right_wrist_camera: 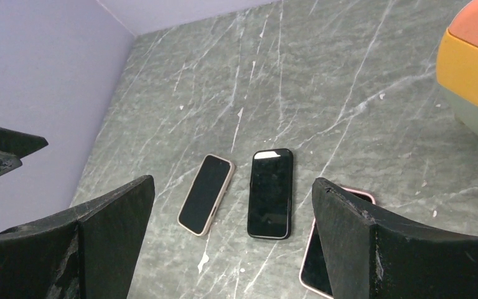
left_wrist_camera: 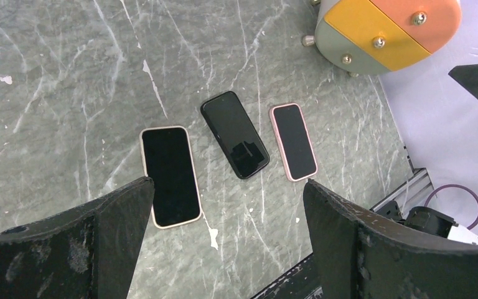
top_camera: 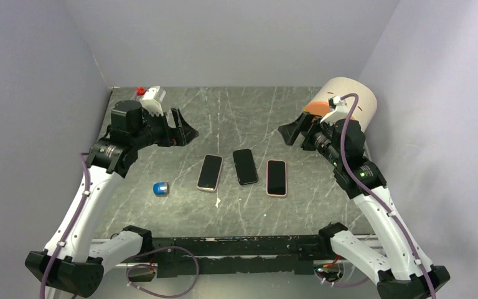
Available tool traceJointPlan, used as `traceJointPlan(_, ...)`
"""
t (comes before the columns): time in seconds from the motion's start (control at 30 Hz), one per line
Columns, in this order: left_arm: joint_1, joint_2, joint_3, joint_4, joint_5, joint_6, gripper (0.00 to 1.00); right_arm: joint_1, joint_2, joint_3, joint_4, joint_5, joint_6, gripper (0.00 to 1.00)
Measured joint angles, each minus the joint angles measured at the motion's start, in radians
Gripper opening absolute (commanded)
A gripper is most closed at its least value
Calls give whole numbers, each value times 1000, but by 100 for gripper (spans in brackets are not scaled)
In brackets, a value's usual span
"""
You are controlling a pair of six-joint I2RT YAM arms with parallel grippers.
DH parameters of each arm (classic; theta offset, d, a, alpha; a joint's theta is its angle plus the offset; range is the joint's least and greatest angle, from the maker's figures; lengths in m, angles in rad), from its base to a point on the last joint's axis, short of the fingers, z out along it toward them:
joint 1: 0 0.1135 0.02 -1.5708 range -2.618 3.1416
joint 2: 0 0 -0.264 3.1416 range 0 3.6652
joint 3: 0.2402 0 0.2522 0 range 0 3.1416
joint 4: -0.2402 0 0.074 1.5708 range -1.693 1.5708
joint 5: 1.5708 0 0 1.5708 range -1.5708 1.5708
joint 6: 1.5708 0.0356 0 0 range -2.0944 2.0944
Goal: Put the phone into the phone case
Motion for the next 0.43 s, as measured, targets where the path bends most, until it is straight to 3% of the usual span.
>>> traceJointPlan(0.43,0,-13,-11,14,-3,0,94,0,29,-14,27,-8,26,99)
